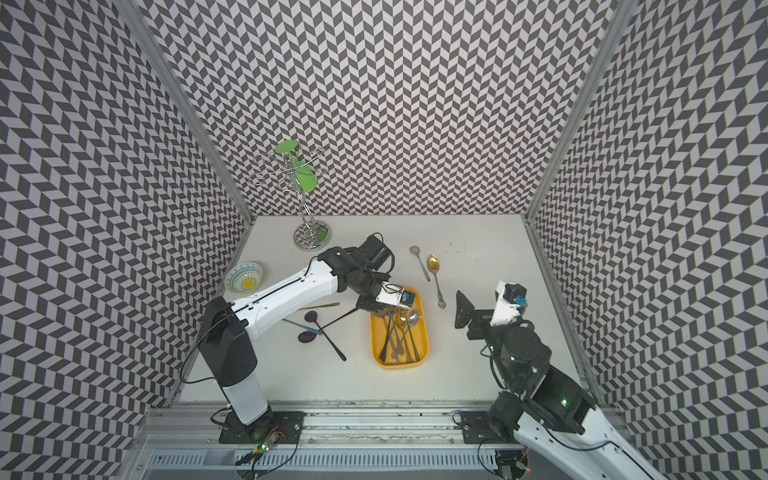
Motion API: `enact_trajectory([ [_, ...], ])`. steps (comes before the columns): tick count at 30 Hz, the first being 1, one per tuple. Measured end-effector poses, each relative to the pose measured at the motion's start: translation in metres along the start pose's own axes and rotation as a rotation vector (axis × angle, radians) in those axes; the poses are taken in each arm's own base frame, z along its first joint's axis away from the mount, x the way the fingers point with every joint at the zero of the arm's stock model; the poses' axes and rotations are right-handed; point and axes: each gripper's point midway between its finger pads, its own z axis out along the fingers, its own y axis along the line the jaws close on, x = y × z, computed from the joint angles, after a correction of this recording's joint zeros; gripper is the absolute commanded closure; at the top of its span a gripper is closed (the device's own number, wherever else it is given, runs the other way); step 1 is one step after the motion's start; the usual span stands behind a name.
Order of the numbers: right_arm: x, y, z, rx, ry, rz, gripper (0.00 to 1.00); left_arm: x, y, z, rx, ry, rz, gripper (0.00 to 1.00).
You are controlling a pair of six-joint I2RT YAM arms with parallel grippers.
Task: Put the spoon into the storage box
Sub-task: Place the spoon in the storage box, then pick up the spoon from the center of the board.
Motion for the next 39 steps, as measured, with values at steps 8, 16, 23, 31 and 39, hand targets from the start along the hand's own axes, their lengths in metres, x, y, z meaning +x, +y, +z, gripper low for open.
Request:
enact_trajectory([
  [8,0.001,0.000,0.000,0.000,0.002,-0.002,0.01,-0.006,0.008,-0.028,-0.122,-0.024,0.029,0.44],
  [16,0.002,0.000,0.001,0.001,0.005,-0.004,0.01,-0.005,0.003,-0.056,-0.226,-0.036,0.029,0.30],
  [23,0.003,0.001,0.002,0.002,0.009,-0.007,0.01,0.014,-0.005,-0.063,-0.262,0.003,-0.015,0.12],
  [31,0.005,0.001,0.004,0.006,0.019,-0.014,0.01,0.055,-0.005,-0.084,-0.328,0.044,-0.120,0.11],
  [39,0.009,0.003,0.007,0.008,0.033,-0.024,0.01,0.112,-0.011,-0.088,-0.335,0.120,-0.232,0.14],
])
